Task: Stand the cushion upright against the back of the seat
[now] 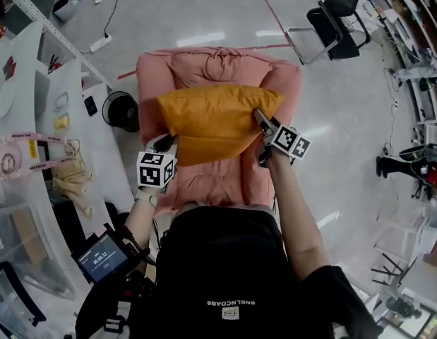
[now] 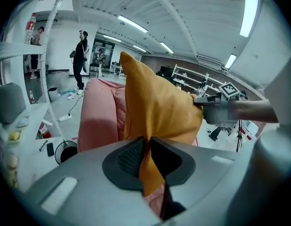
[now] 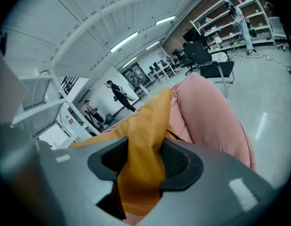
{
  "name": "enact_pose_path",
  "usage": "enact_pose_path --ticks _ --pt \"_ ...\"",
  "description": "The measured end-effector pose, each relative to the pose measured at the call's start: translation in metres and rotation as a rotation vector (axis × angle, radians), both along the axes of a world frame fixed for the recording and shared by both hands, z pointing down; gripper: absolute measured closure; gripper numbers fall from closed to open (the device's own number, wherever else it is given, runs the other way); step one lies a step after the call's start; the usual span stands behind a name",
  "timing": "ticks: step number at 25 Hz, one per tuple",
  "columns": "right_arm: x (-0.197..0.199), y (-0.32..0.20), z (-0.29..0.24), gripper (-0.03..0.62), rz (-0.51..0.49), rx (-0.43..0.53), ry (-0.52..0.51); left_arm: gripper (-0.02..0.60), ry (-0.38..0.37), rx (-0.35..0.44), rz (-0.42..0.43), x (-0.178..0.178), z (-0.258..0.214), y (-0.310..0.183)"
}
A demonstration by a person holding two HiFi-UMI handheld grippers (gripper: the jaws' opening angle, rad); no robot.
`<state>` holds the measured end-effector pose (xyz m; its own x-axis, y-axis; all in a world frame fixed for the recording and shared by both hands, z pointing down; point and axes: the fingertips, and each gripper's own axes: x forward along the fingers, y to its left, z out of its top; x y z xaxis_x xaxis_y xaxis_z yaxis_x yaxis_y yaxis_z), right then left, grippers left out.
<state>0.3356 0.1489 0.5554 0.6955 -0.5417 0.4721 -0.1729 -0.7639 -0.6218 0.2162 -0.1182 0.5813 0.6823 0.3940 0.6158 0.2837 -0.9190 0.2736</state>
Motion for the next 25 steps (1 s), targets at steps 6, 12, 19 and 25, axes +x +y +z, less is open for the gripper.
enact_pose_path --ticks 6,12,19,25 --pt "0.005 0.004 -0.043 0.441 0.021 0.033 0.087 0.52 0.052 0.0 0.025 0.013 -0.024 0.009" --pt "0.025 0.012 -0.077 0.441 0.054 0.043 0.125 0.522 0.099 0.002 0.009 0.047 -0.053 0.008" --pt "0.054 0.006 -0.063 0.425 0.042 0.033 0.074 0.525 0.041 0.025 0.004 0.083 -0.036 -0.002" --pt "0.071 0.002 -0.038 0.404 0.058 0.014 0.04 0.529 -0.019 -0.008 -0.005 0.093 -0.011 -0.01"
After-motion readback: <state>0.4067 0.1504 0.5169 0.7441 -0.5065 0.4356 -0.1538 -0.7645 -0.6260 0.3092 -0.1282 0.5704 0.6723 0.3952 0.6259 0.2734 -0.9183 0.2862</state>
